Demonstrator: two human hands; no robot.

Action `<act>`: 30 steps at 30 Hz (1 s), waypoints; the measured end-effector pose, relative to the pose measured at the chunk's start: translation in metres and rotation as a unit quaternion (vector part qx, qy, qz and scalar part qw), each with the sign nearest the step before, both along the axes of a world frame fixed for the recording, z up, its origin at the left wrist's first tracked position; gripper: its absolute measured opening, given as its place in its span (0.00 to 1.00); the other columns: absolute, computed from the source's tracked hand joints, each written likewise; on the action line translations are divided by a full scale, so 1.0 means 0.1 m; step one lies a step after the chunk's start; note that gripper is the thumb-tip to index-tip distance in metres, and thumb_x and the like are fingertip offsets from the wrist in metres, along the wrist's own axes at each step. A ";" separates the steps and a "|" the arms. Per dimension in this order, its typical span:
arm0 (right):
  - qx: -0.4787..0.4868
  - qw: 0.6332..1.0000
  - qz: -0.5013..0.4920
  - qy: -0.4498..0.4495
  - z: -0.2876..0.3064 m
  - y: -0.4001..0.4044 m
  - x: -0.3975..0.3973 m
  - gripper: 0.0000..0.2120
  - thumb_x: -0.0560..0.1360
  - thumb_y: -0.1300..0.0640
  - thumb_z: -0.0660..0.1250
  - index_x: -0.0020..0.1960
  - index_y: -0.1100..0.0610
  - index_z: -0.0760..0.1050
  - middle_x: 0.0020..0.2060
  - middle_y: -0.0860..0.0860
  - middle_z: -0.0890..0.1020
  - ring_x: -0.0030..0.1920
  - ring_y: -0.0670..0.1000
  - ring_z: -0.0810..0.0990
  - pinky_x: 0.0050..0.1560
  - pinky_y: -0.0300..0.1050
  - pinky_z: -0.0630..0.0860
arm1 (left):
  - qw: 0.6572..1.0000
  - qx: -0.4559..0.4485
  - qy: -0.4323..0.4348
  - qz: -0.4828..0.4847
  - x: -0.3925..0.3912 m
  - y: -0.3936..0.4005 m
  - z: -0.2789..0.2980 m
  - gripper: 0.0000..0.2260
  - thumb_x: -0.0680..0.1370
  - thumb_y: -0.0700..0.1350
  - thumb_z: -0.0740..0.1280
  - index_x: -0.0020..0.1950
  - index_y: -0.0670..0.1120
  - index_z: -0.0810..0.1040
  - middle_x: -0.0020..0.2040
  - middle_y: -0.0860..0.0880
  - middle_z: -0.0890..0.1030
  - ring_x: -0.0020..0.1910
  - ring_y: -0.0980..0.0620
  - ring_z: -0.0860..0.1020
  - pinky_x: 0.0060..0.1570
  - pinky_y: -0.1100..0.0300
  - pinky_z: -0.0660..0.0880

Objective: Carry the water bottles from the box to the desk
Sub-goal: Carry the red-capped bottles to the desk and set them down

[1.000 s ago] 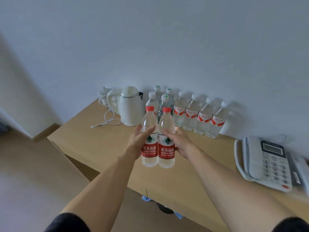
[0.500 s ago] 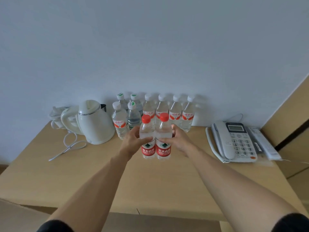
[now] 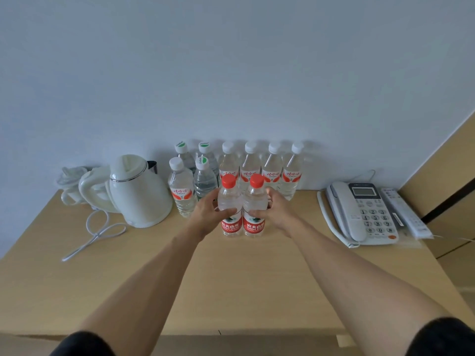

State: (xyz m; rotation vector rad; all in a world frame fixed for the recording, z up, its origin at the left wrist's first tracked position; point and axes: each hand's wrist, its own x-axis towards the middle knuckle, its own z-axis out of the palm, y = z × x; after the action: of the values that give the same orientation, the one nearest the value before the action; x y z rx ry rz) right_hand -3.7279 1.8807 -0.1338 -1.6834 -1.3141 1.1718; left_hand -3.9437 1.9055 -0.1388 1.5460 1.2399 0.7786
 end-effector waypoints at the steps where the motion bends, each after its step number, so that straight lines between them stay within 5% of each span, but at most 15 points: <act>1: 0.001 1.000 -0.001 0.002 -0.01 0.01 0.00 0.32 0.68 0.56 0.81 0.67 0.52 0.70 0.67 0.51 0.77 0.68 0.53 0.75 0.69 0.59 0.72 | 1.000 0.008 0.008 -0.001 0.00 0.01 0.00 0.21 0.73 0.44 0.78 0.62 0.58 0.76 0.55 0.61 0.83 0.54 0.67 0.80 0.53 0.65 0.74; 8: 0.019 0.997 0.031 -0.067 0.08 -0.03 0.06 0.35 0.66 0.56 0.82 0.69 0.49 0.71 0.60 0.44 0.81 0.63 0.49 0.78 0.64 0.50 0.75 | 0.987 0.069 0.137 -0.038 -0.07 -0.05 0.16 0.27 0.71 0.49 0.78 0.69 0.52 0.75 0.59 0.56 0.82 0.58 0.56 0.80 0.62 0.54 0.77; 15: 0.139 0.969 0.052 -0.196 0.51 0.05 0.07 0.20 0.66 0.52 0.81 0.55 0.48 0.79 0.48 0.41 0.82 0.48 0.44 0.79 0.44 0.34 0.70 | 0.928 0.258 0.268 -0.025 -0.04 0.08 0.85 0.27 0.72 0.52 0.78 0.69 0.51 0.77 0.53 0.52 0.83 0.47 0.54 0.79 0.50 0.57 0.77; 22: 0.156 0.953 0.054 -0.253 0.59 0.03 0.07 0.16 0.67 0.54 0.80 0.53 0.53 0.81 0.46 0.48 0.84 0.48 0.49 0.80 0.49 0.44 0.74 | 0.871 0.254 0.407 -0.105 0.19 0.22 1.00 0.15 0.72 0.51 0.78 0.55 0.48 0.83 0.49 0.49 0.85 0.50 0.49 0.81 0.50 0.52 0.80; 30: 0.145 0.957 0.045 -0.246 0.60 0.01 0.02 0.16 0.68 0.56 0.80 0.54 0.53 0.81 0.45 0.45 0.81 0.47 0.46 0.79 0.45 0.39 0.68 | 0.851 0.249 0.454 -0.088 0.25 0.41 1.03 0.14 0.72 0.49 0.78 0.53 0.44 0.83 0.50 0.46 0.84 0.50 0.47 0.81 0.50 0.56 0.78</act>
State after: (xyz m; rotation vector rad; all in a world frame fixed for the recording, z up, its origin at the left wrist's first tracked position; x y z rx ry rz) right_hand -3.7255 1.8816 -0.0735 -1.7657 -1.7822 0.5756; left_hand -3.9183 1.9466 -0.0359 2.5908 1.5756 0.2071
